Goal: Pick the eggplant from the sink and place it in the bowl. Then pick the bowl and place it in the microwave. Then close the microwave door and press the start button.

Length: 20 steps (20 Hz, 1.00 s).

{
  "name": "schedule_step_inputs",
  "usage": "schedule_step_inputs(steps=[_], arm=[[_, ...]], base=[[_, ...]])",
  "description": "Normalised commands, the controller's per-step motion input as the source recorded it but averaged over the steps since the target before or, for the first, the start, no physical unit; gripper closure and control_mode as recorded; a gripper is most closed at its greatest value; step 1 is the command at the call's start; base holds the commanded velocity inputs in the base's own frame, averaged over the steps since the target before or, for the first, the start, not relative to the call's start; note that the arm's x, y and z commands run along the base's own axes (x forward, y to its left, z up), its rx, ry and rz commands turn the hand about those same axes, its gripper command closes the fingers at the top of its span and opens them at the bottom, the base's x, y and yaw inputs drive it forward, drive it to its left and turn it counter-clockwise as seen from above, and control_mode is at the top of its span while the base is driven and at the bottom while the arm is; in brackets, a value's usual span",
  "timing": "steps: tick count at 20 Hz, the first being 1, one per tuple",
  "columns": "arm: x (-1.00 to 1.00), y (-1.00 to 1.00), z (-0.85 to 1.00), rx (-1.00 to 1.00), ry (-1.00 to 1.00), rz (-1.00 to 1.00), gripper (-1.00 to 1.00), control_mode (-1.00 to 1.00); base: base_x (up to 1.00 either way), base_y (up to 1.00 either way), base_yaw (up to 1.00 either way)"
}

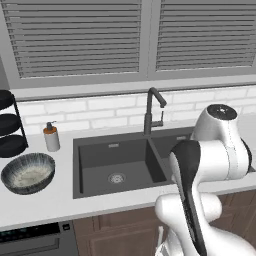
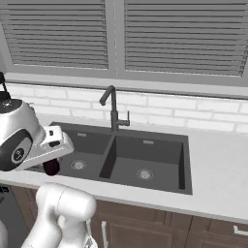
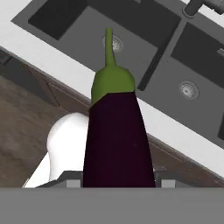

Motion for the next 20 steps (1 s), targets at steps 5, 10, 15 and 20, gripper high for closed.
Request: schedule_step_inputs(steps=[5,10,15,20], arm=[[-0.04,1.0,0.0,0.0,0.0,0.12,1.0,-1.0],[0.09,1.0,0.0,0.0,0.0,0.12,1.0,-1.0],[0.32,0.98,0.06,0.0,0.0,0.07,1.0,-1.0],[0.51,0.79,0.1,0.0,0.0,0.04,1.0,-1.0]], base=[[0.0,0.0,0.0],[0.0,0.0,0.0],[0.0,0.0,0.0],[0.0,0.0,0.0]])
